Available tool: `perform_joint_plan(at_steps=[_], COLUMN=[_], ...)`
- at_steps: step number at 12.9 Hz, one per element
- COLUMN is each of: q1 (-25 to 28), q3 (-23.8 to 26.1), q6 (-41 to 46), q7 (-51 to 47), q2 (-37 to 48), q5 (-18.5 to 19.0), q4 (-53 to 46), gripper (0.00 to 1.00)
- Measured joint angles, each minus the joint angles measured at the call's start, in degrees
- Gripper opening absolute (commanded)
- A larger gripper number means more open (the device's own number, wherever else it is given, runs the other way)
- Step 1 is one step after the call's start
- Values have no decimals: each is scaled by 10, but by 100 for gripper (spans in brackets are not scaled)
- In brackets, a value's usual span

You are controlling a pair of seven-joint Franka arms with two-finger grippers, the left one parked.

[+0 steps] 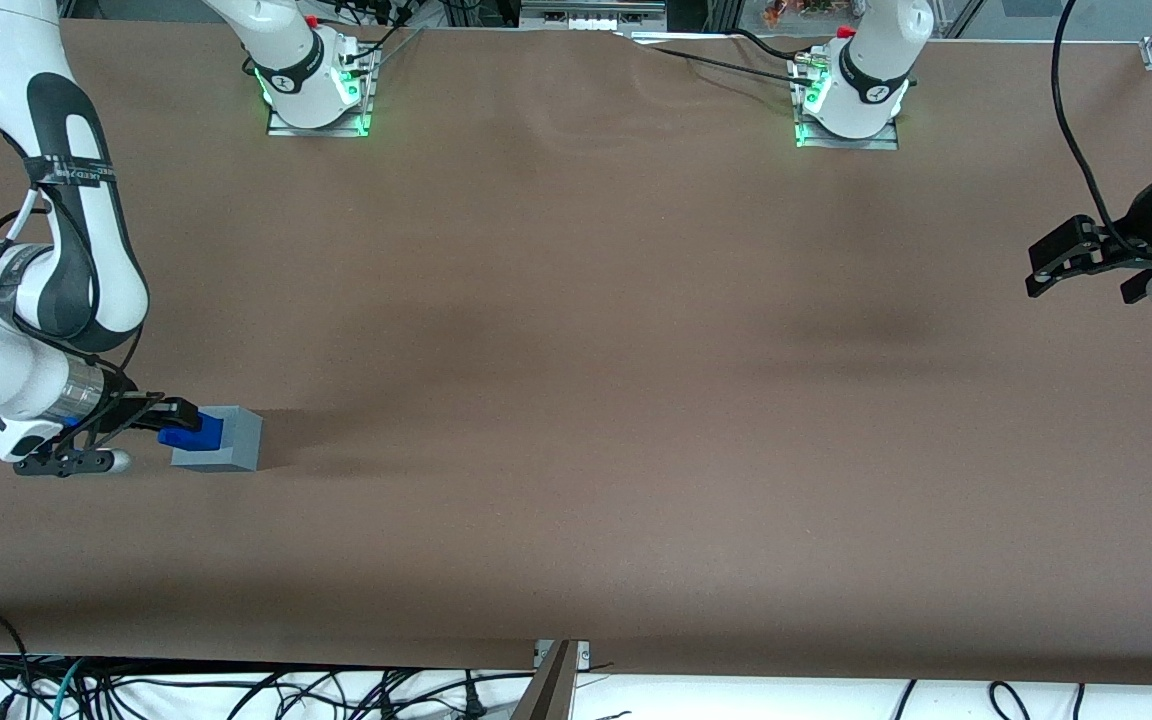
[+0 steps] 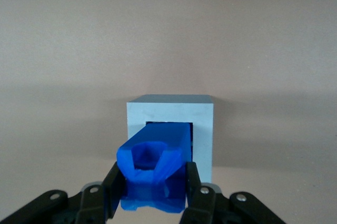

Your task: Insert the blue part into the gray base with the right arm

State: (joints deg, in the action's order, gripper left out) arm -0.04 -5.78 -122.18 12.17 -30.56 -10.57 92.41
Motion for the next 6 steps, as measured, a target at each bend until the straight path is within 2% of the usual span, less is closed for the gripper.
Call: perform_joint_plan(at_steps=[3, 4, 5, 6], q1=[0, 0, 0, 0], q3=[0, 0, 0, 0], q6=[0, 0, -1, -1], q7=[0, 0, 0, 0], q2=[-1, -2, -3, -5], q5=[-1, -1, -1, -1], q4=[0, 0, 0, 0], gripper=[7, 11, 34, 63])
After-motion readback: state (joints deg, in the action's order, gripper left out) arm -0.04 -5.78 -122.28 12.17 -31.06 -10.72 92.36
